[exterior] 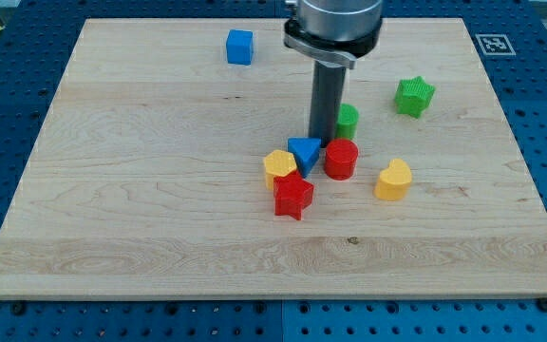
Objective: Push the green circle towards the bottom left side of the green star
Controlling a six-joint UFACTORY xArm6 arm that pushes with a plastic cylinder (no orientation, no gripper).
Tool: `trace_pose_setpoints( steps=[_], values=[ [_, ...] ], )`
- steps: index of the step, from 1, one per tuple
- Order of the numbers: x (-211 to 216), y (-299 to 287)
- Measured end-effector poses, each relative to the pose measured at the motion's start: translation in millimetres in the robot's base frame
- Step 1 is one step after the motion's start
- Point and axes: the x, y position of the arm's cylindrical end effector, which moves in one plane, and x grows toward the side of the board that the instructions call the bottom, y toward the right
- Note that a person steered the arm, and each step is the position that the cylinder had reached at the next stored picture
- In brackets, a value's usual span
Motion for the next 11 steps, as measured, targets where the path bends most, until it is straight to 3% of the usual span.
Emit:
trace_pose_setpoints(
  steps=[2,7,11],
  values=[
    [-5.4,30.1],
    [-31.9,8.6],
    [-56.6,42.6]
  ],
)
